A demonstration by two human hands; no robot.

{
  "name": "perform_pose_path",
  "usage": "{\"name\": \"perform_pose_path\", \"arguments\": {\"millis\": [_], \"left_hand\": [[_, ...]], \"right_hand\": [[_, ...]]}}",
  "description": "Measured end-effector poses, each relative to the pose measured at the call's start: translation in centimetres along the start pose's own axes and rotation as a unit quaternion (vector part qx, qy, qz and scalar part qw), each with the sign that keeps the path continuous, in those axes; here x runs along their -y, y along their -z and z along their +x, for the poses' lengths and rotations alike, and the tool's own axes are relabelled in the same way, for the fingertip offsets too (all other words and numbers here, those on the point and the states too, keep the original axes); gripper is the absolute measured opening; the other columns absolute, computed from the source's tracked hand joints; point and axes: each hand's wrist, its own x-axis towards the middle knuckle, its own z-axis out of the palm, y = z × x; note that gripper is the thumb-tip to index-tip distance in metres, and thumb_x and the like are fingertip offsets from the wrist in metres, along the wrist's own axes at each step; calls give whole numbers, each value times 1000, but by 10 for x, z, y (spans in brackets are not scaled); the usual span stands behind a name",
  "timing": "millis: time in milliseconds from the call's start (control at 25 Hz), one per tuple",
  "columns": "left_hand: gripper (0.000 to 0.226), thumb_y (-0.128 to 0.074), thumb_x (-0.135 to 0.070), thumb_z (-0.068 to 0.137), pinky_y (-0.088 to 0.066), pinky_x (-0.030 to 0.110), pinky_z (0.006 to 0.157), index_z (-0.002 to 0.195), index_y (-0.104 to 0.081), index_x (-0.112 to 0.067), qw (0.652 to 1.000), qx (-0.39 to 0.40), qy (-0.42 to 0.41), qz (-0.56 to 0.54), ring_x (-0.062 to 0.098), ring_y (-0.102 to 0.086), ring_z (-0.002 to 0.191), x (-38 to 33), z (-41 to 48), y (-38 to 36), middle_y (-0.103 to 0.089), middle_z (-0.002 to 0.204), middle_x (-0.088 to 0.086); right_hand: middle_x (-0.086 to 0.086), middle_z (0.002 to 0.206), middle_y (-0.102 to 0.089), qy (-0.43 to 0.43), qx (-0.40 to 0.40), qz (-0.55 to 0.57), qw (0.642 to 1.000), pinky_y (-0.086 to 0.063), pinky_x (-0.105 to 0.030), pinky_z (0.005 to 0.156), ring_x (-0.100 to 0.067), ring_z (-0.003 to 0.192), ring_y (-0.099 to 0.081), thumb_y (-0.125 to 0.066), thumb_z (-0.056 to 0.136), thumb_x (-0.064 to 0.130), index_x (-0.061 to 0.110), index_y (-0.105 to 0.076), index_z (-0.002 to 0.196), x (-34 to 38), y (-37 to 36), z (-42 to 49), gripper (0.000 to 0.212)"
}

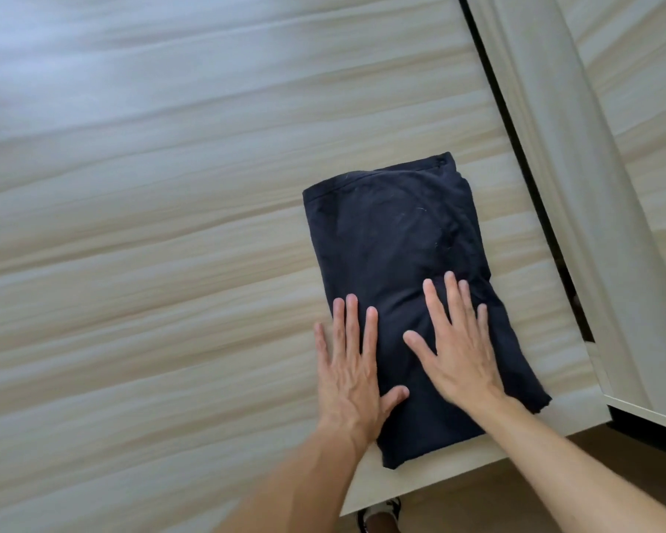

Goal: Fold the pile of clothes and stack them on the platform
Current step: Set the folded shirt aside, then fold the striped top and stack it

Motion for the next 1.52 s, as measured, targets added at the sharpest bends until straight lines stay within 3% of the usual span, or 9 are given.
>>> {"name": "perform_pose_path", "arguments": {"millis": [200, 400, 520, 680, 840, 1040, 1200, 1400, 1520], "left_hand": [[114, -44, -71, 91, 20, 58, 119, 152, 33, -12, 999, 25, -24, -7, 32, 50, 138, 12, -30, -6, 49, 152, 18], [98, -51, -57, 94, 12, 55, 122, 161, 2, -10, 995, -61, -41, -61, 34, 28, 150, 111, -59, 14, 22, 165, 19], [92, -54, -56, 89, -1, 53, 123, 160, -21, -8, 993, -111, 38, -26, 38, 8, 154, 239, -99, 26, -4, 168, 22], [88, -42, -54, 97, 10, 55, 124, 161, -2, -9, 975, -51, 212, 31, 40, 20, 153, 412, -173, 46, 15, 166, 23], [94, -49, -54, 94, 2, 59, 123, 161, 0, -11, 924, -78, 374, 24, 39, 17, 154, 543, -240, 70, 14, 168, 19], [121, -72, -63, 78, -30, 66, 113, 160, 2, -15, 789, -66, 583, -183, 44, 0, 153, 652, -298, 46, 10, 168, 12], [127, -79, -68, 67, -46, 56, 99, 156, -2, -20, 806, 6, 563, -186, 41, -20, 146, 668, -338, -10, 7, 165, 9], [66, -57, 7, 86, -52, 44, 79, 143, -33, -17, 822, -43, 532, -199, 37, -57, 100, 662, -369, -48, -31, 139, 17], [49, -40, 10, 89, -50, 39, 86, 131, -51, -13, 838, -41, 487, -244, 33, -58, 103, 669, -375, -34, -52, 125, 13]], "right_hand": [[-3, 168, 17, -5, 31, -56, 998, -2, -51, 124, -24, 156, 14, -38, 98, 59, 28, 6, 161, 0, 5, 7, 82], [-14, 167, -14, -20, -5, -53, 998, -18, -60, 120, -33, 153, -17, -65, 91, 39, 10, -19, 159, 69, 21, 0, 86], [-13, 166, -20, 25, 26, -11, 999, -17, -58, 120, -32, 151, -24, -74, 85, 29, 12, -24, 158, 156, 8, -11, 90], [-13, 162, -32, 69, 103, 40, 992, -20, -55, 122, -29, 150, -27, -77, 84, 28, 13, -26, 157, 283, -25, -25, 91], [-11, 163, -28, 126, 123, 74, 982, -22, -50, 122, -28, 151, -24, -68, 91, 33, 17, -19, 159, 417, -49, -34, 85], [-9, 160, -27, 187, 142, 78, 969, -29, -46, 118, -29, 148, -30, -63, 94, 37, 20, -15, 159, 536, -71, -46, 83], [-8, 157, -29, 206, 173, 51, 962, -35, -46, 113, -30, 142, -38, -62, 95, 36, 21, -17, 158, 569, -85, -50, 79], [-9, 151, -33, 184, 207, 36, 960, -40, -48, 107, -30, 135, -45, -61, 95, 36, 23, -19, 157, 559, -91, -60, 77], [-8, 149, -34, 180, 207, 40, 961, -42, -47, 105, -27, 133, -47, -62, 94, 37, 23, -20, 157, 553, -84, -69, 77]]}}
